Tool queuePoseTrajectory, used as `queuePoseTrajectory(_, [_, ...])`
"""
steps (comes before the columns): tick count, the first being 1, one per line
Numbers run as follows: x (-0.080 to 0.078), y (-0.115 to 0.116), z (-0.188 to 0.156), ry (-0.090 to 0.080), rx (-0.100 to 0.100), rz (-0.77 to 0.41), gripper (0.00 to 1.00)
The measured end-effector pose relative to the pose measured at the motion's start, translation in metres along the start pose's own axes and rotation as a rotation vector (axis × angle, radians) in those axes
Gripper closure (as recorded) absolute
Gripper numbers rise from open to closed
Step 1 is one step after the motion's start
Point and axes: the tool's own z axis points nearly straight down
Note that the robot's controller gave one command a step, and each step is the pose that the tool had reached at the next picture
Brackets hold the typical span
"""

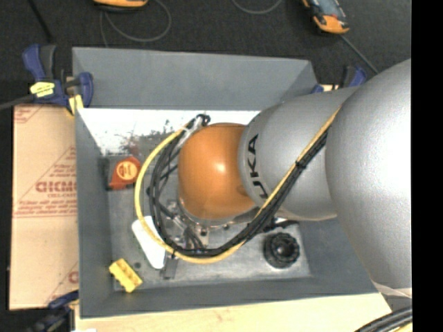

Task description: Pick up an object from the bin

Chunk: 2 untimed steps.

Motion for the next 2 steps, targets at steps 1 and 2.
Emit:
queuePoseTrajectory(1, [0.014,0.05,0.076,-0.005,-0.006,-0.015,0.0])
queuePoseTrajectory(2, [0.017,0.069,0.103,-0.009,-0.012,0.045,1.0])
